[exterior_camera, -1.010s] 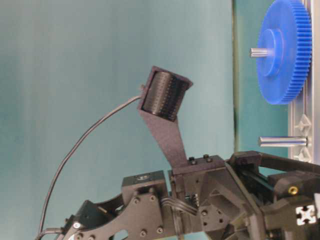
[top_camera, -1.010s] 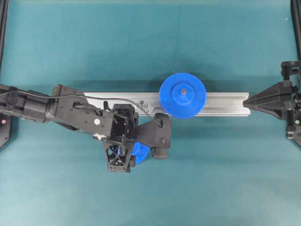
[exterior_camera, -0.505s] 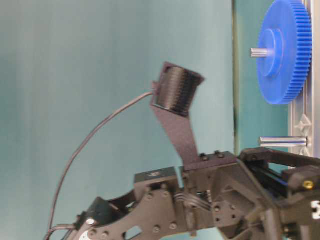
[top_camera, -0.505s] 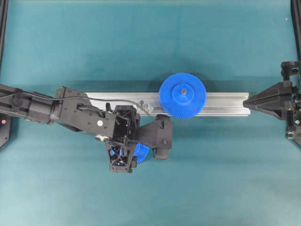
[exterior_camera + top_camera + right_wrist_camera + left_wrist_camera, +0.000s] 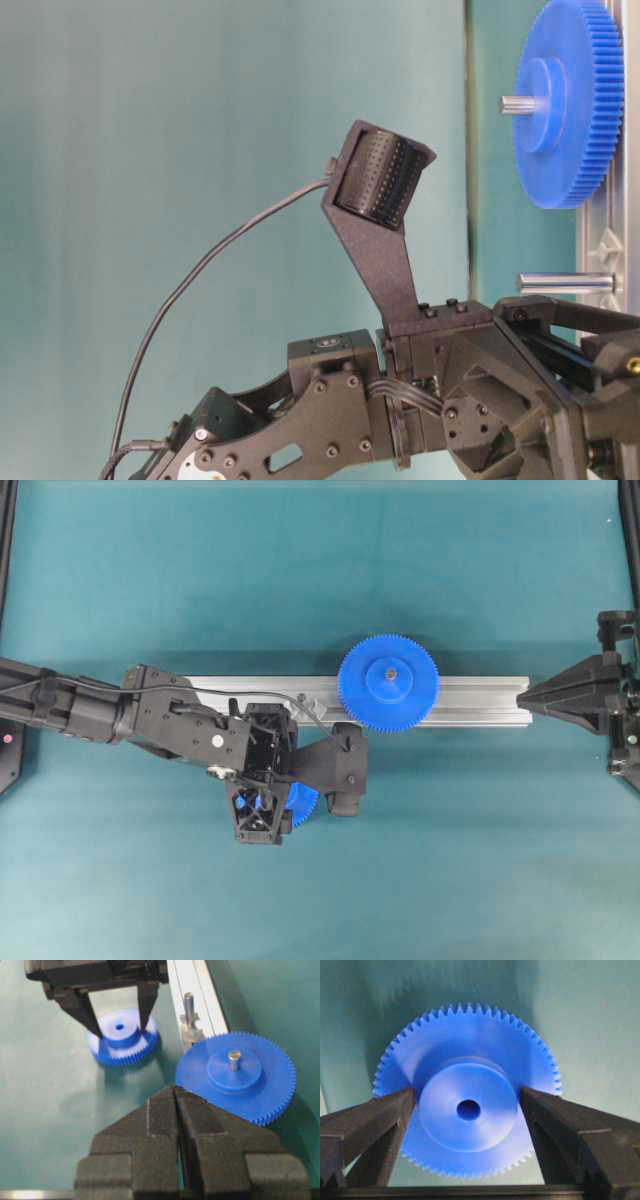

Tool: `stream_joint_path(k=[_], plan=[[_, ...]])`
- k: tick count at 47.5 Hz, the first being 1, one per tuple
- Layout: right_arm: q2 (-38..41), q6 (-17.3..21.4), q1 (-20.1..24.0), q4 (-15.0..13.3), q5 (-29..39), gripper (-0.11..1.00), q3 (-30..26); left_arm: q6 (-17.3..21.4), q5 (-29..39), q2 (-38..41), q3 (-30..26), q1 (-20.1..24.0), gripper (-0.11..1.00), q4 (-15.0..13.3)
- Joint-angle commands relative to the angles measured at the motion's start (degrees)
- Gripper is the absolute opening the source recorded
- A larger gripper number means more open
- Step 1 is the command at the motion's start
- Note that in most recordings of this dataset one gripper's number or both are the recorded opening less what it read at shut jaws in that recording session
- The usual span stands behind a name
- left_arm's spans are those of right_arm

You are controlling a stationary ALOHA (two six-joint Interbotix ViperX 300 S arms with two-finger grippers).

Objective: Find the location of the shaft and insert the small gear.
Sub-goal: 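Close the left gripper on the gear hub and grip it, then lift the gear and carry it toward the empty left shaft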

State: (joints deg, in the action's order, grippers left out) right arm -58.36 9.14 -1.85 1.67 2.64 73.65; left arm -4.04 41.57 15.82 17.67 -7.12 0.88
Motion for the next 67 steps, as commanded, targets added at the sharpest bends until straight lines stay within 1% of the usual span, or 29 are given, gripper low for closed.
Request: stream_joint_path(k=[1, 16, 20, 24, 28, 29, 56, 67], plan=[[0.35, 0.53, 0.0, 0.0, -0.53, 0.01, -0.62, 0.0, 0.09, -0.53, -0.7, -0.18, 0.91, 0.09], [0.35, 0.53, -0.09, 0.0, -0.53, 0.01, -0.35, -0.35, 0.18, -0.35, -0.26, -0.18, 0.9, 0.18], [0.35, 0.53, 0.0, 0.09, -0.62, 0.01, -0.18, -0.35, 0.88, 0.09, -0.26, -0.26, 0.88, 0.18], [0.35, 0.53, 0.0, 0.0, -0.62, 0.01, -0.18, -0.26, 1.58, 0.35, -0.26, -0.18, 0.81, 0.09], [0.35, 0.53, 0.0, 0.0, -0.62, 0.01, -0.18, -0.18, 1.76, 0.18, -0.35, -0.26, 0.65, 0.09], [0.35, 0.53, -0.09, 0.0, -0.62, 0.01, -0.18, -0.18, 1.76, 0.18, -0.35, -0.26, 0.63, 0.18], [0.09, 0.62, 0.0, 0.0, -0.97, 0.01, 0.18, 0.18, 1.58, 0.09, -0.97, -0.09, 0.63, 0.35], [0.09, 0.62, 0.0, 0.0, -0.97, 0.01, 0.26, -0.09, 1.93, -0.88, -2.81, -0.09, 0.63, 0.44]])
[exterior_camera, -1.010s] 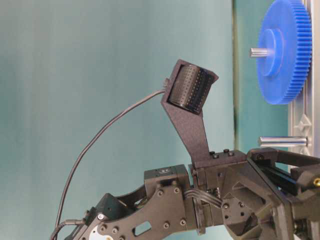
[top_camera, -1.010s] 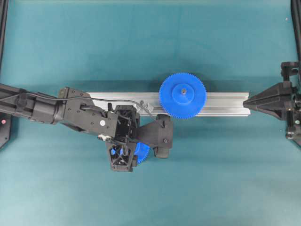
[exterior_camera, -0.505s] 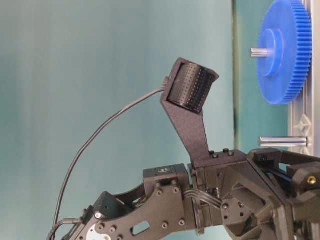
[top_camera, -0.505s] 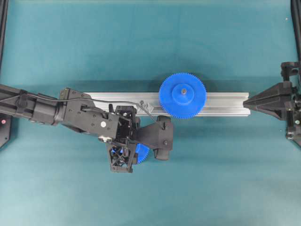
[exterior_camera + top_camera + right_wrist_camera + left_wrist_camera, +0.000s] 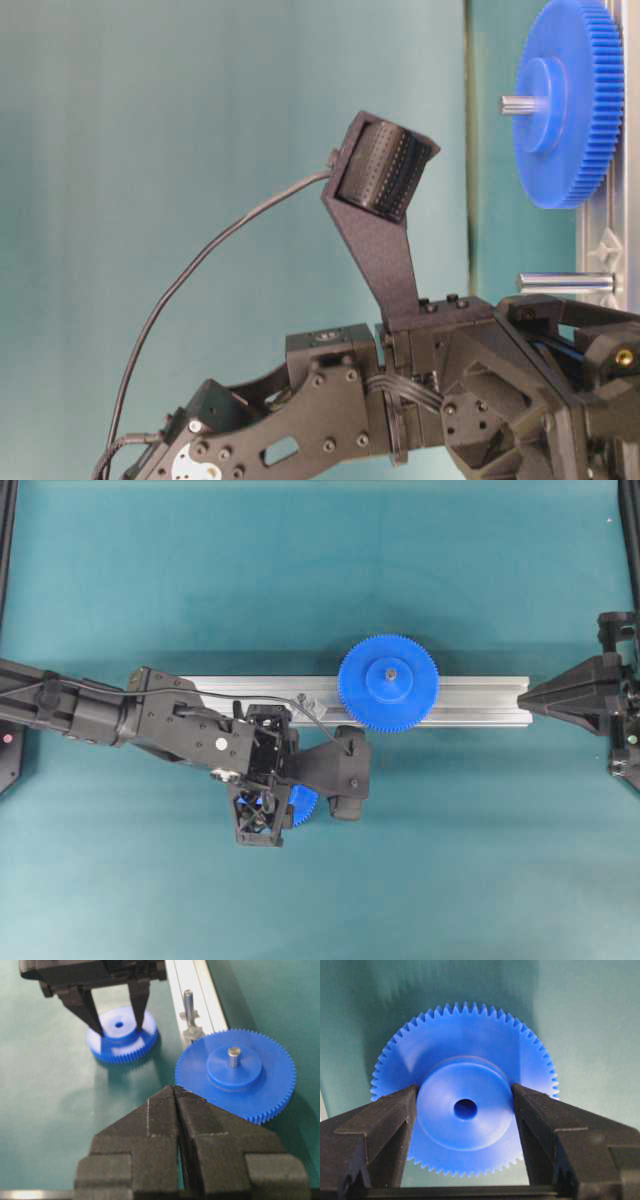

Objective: Find the location of the shaft and insert the small gear.
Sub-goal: 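Lift the gear and carry it toward the empty left shaft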

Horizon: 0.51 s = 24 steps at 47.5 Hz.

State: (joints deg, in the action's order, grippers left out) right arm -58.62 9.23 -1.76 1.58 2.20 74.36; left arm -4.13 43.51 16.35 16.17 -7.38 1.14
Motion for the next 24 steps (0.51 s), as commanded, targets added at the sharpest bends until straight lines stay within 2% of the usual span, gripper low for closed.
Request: stream_joint_path(k=[1, 24], plan=[[0.35, 0.53, -0.18, 0.18, -0.53, 0.01, -0.53, 0.0, 0.09, -1.49, -1.49, 0.18, 0.63, 0.18], [0.18, 0.79, -0.09, 0.18, -0.53, 0.01, -0.53, 0.0, 4.66, -2.37, -5.8, 0.0, 0.63, 0.18]])
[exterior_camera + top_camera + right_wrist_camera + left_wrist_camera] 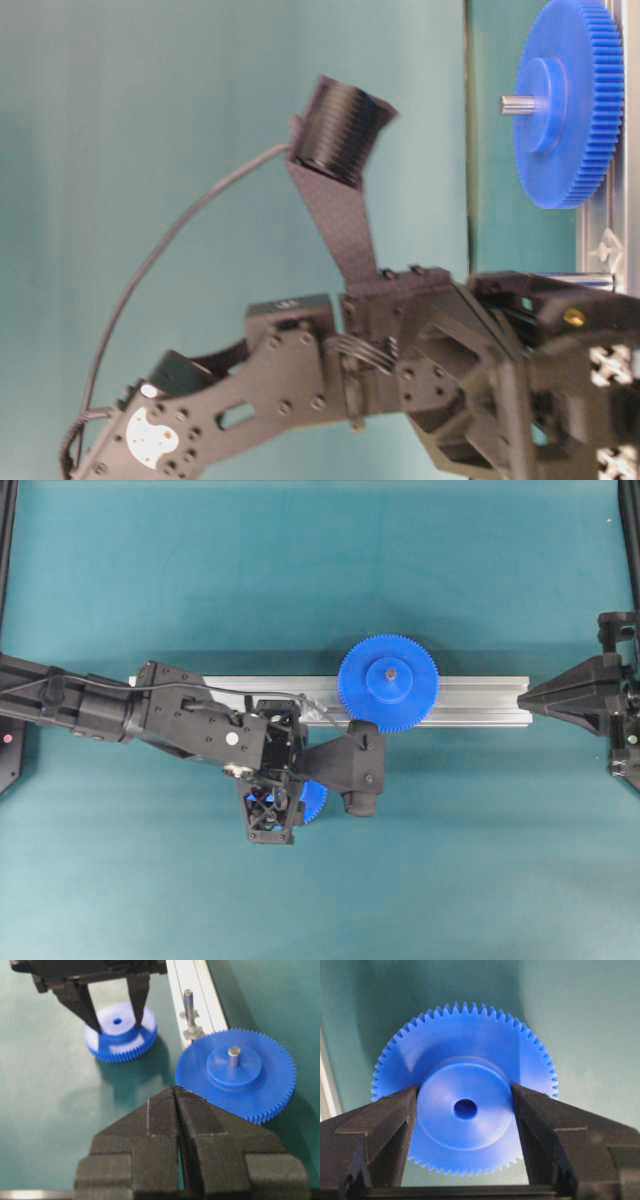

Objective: Find the location of the shaft and insert the small gear.
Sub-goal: 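Lift the gear and carry it toward the empty left shaft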

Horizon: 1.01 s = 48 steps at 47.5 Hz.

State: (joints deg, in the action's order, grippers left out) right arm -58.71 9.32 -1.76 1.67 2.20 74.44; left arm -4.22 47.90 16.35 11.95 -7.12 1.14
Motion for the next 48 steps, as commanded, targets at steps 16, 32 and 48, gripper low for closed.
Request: stream_joint_path(k=[16, 32, 48], plan=[[-0.53, 1.41, -0.09, 0.09, -0.18, 0.01, -0.62, 1.41, 5.98, -6.77, -2.99, -0.26, 0.63, 0.18], [-0.7, 1.41, -0.09, 0.0, -0.09, 0.01, -0.62, 2.55, 9.67, -8.61, -4.75, 0.26, 0.63, 0.62], [-0.7, 1.41, -0.18, 0.09, -0.09, 0.01, -0.62, 7.03, 13.8, -8.61, -9.76, 2.46, 0.63, 0.62]])
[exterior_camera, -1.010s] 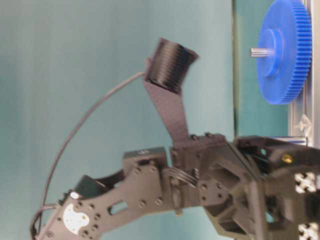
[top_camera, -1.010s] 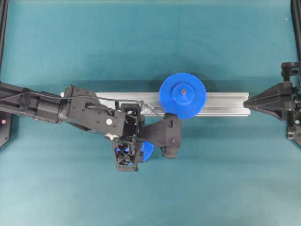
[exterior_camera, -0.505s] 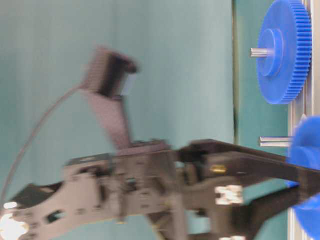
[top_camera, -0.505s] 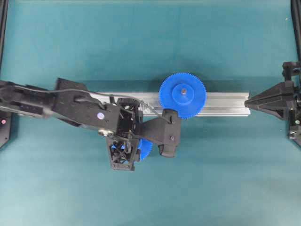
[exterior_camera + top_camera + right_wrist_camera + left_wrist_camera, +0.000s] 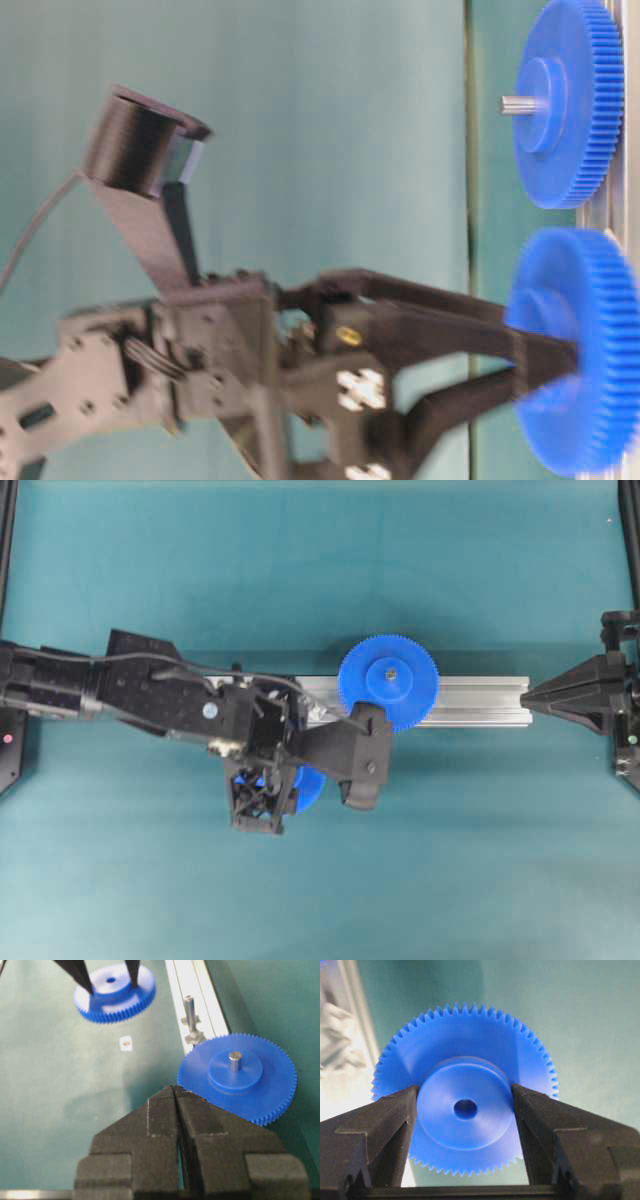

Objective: Find the location of the shaft and insert the small gear.
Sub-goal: 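Lift the gear and carry it toward the empty left shaft, then align the gear's center hole with the left shaft tip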

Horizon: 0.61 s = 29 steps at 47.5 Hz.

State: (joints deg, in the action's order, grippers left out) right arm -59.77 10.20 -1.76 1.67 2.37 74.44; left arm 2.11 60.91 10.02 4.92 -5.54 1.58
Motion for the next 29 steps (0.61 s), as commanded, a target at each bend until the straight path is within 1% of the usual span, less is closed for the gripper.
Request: stream_joint_path(k=[1, 14, 29], plan=[[0.35, 0.53, -0.09, 0.0, -0.26, 0.01, -0.62, 0.97, 0.97, -2.29, -3.08, 1.14, 0.63, 0.18], [0.35, 0.53, -0.09, 0.0, -0.26, 0.01, -0.62, 4.57, 2.9, -2.11, -5.63, 3.69, 0.63, 0.18], [0.35, 0.44, -0.18, 0.0, -0.26, 0.01, -0.62, 6.5, 2.9, -1.85, -6.5, 5.71, 0.63, 0.26]])
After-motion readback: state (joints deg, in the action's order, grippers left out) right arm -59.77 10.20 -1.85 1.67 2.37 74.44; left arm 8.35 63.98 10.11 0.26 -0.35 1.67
